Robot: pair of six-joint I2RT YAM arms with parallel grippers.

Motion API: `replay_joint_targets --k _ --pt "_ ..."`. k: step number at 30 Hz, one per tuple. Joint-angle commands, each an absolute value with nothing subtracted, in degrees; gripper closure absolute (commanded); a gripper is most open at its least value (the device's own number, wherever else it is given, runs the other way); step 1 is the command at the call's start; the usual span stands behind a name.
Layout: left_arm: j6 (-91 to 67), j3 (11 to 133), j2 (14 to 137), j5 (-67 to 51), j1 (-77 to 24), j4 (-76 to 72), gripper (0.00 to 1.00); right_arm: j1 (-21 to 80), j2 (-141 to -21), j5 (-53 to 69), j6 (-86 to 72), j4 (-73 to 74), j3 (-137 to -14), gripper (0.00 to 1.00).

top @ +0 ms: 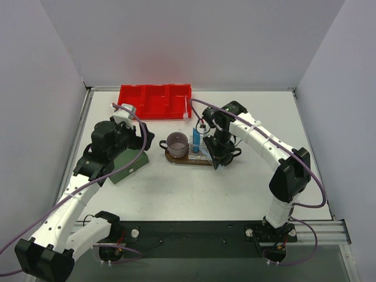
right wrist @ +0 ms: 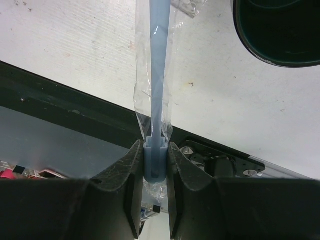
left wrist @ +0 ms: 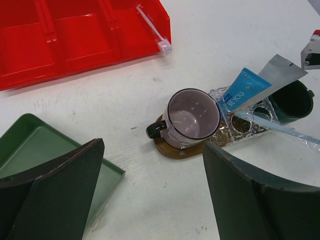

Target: Prepare toiletry sets of a toothbrush and toothpaste on the tray

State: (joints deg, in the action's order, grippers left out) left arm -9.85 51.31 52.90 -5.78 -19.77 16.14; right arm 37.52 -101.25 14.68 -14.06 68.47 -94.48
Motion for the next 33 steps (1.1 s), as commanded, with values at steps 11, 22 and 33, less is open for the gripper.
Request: replay_joint_targets --k 11,22,33 --pt "-9.41 51.68 51.5 -5.01 -20.13 14.76 0.09 37.35 -103.97 14.77 -15.56 70.93 -98.79 1.0" --pt "-9.49 51.59 51.42 -4.75 -20.21 14.76 0.09 37.44 -105.29 14.06 -15.56 69.96 -99.05 0.91" --pt "-9.4 51.42 51.42 -4.48 -20.21 14.77 0.09 37.44 -104.24 13.45 -15.82 69.26 -99.14 0.66"
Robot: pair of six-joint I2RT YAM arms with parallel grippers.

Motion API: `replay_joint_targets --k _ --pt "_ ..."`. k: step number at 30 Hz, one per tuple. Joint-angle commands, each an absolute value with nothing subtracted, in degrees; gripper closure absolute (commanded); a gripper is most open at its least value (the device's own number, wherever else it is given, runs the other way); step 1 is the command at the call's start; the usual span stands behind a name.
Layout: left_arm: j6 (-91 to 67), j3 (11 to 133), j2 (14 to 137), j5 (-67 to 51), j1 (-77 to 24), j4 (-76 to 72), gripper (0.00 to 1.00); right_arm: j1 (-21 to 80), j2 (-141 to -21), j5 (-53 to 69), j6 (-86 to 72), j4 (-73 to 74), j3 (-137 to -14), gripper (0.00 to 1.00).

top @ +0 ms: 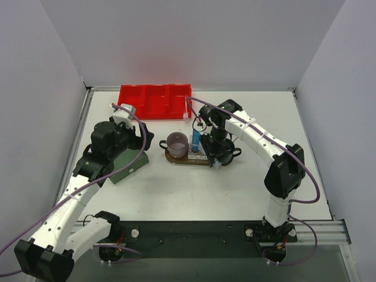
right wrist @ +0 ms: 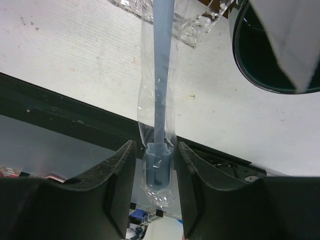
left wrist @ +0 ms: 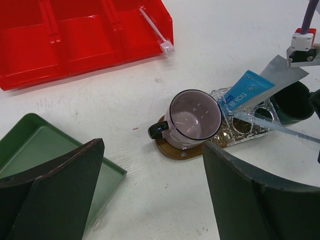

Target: Prepare toiletry sets of a toothbrush and toothpaste on the tray

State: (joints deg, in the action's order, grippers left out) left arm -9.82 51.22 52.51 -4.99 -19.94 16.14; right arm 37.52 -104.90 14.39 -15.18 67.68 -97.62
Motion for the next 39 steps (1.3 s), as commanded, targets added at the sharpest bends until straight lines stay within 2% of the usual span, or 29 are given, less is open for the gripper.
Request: replay_joint_targets --k 1,4,9,10,14,15,18,19,24,28,33,35,39 --pt "-9.4 51.42 51.42 -4.57 -20.21 14.68 0.09 37.44 -104.06 13.45 -15.91 69.26 -99.14 0.63" --pt "-9.4 51.42 51.5 -4.48 -20.21 14.68 0.09 37.44 -103.01 13.36 -16.08 69.26 -99.23 0.57" --pt "-9.4 51.24 51.5 -4.48 -20.21 14.59 0.09 37.44 -101.95 12.92 -16.26 69.17 -99.58 0.51" --pt "-9.32 51.33 51.42 -4.4 -20.21 14.59 0.09 37.44 -101.69 12.75 -16.35 69.26 -99.75 0.46" --pt "-9.32 51.15 51.33 -4.22 -20.21 14.59 0.09 37.53 -100.9 12.22 -16.79 69.17 -100.11 0.44" --pt "-9.23 51.15 51.33 -4.22 -20.21 14.59 0.09 37.36 -100.46 12.13 -16.79 69.17 -100.28 0.37" --pt "-9.14 50.98 51.24 -4.04 -20.21 14.41 0.09 37.44 -99.67 11.95 -17.05 69.17 -100.9 0.34" --pt "-9.05 51.06 51.24 -3.87 -20.21 14.5 0.09 37.44 -99.32 11.78 -17.22 69.17 -100.99 0.26" --pt "-8.53 50.63 51.33 -2.73 -20.21 14.06 0.09 37.44 -96.78 8.89 -17.84 68.04 -101.6 0.25" --pt "-6.51 49.84 51.59 -0.44 -20.74 12.92 0.1 36.92 -92.47 5.72 -19.07 63.2 -100.73 0.29" --pt "-5.88 52.46 56.75 -0.35 -21.18 10.9 0.21 35.42 -84.14 4.92 -20.39 52.31 -94.68 0.36" --pt "-7.2 57.55 61.4 -0.44 -21.44 11.69 0.22 34.55 -80.97 4.22 -20.74 48.98 -92.73 0.37" --pt "-11.76 66.52 70.29 -0.44 -23.02 13.44 0.32 33.49 -76.56 3.52 -21.18 45.44 -88.69 0.4"
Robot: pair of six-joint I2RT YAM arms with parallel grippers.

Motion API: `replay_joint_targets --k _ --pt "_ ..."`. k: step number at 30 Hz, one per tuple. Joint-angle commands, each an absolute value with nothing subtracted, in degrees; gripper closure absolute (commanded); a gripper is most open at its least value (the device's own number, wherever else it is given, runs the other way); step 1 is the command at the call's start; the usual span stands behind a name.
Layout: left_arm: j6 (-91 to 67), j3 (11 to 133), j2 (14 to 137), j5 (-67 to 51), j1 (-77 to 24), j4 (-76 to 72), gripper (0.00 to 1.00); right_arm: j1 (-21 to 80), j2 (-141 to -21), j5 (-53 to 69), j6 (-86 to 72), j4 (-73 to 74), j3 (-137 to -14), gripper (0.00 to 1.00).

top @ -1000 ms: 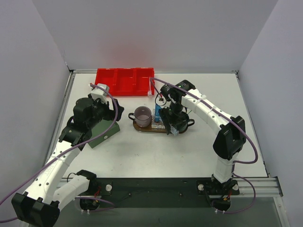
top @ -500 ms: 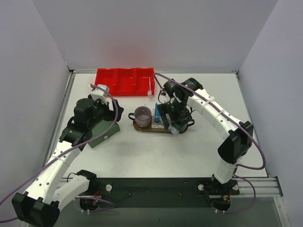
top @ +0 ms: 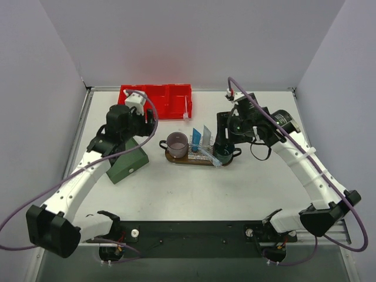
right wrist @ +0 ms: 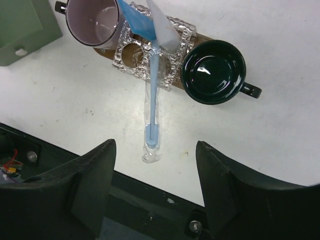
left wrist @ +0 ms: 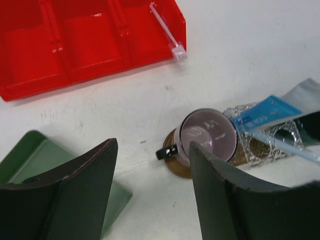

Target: Prepare toiletry sets of a toothbrush and toothpaste on the tray

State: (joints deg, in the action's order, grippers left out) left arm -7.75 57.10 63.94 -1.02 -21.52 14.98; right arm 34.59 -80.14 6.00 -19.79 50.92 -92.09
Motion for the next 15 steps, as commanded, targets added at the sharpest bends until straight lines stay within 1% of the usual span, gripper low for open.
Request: replay_joint_targets --k 1,3,4,7,9,15 --pt "-12.56 68.36 72.31 -0.44 -23.72 13.88 0.34 33.4 -75.68 3.17 -21.18 44.92 -87.46 0.41" --pt "-13.62 74.07 77.94 2.36 -25.74 15.9 0.38 33.14 -73.4 1.94 -20.92 43.95 -86.31 0.41" --pt "-12.93 76.09 79.79 6.81 -29.32 16.43 0.41 33.05 -72.69 1.5 -20.66 43.68 -85.87 0.41" --pt "-10.81 83.13 87.43 12.03 -34.0 18.1 0.41 32.61 -69.09 0.18 -20.57 43.42 -83.68 0.41" --pt "-14.3 87.86 93.32 10.47 -33.4 20.56 0.41 32.34 -66.02 -2.19 -20.65 42.89 -82.1 0.41" --pt "-17.66 92.46 104.4 8.62 -32.87 20.13 0.43 31.91 -59.07 -2.81 -21.53 40.78 -76.39 0.41"
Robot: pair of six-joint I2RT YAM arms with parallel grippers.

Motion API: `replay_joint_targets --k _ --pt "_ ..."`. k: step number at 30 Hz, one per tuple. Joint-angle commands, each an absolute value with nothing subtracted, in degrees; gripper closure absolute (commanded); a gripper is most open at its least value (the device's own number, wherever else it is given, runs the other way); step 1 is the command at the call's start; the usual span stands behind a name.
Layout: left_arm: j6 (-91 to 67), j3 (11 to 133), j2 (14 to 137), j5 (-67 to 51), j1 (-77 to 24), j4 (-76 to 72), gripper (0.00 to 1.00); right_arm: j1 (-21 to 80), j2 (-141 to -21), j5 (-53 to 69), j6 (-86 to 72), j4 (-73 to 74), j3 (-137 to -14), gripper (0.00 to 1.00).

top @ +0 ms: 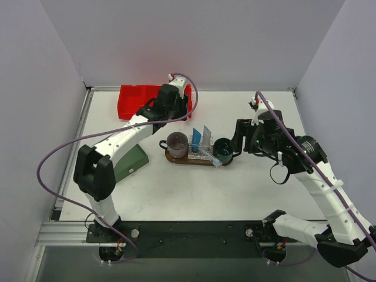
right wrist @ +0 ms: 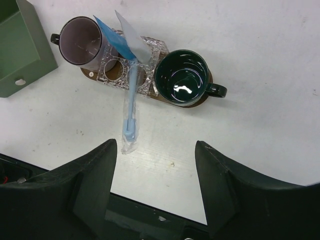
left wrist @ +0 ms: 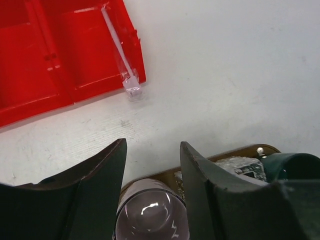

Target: Prepare toiletry sets of a toothbrush and toothpaste on the tray

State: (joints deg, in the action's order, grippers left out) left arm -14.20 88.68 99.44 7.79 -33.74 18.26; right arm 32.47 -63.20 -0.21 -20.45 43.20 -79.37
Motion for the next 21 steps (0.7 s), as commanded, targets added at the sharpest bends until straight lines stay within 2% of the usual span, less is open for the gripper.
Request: replay_joint_targets --k 1,8,21 --pt "-18.01 93.51 105.63 8.18 -32.78 19.95 0.43 31.9 -58.28 -2.81 -21.79 40.52 -75.51 0.41" --pt "-18.72 103.08 117.4 5.98 -32.43 24.16 0.43 31.9 -53.18 -1.84 -23.64 39.81 -71.37 0.38" --pt "-21.53 115.75 129.02 8.7 -30.67 31.38 0.39 31.9 -48.6 -1.76 -24.61 39.9 -68.56 0.34"
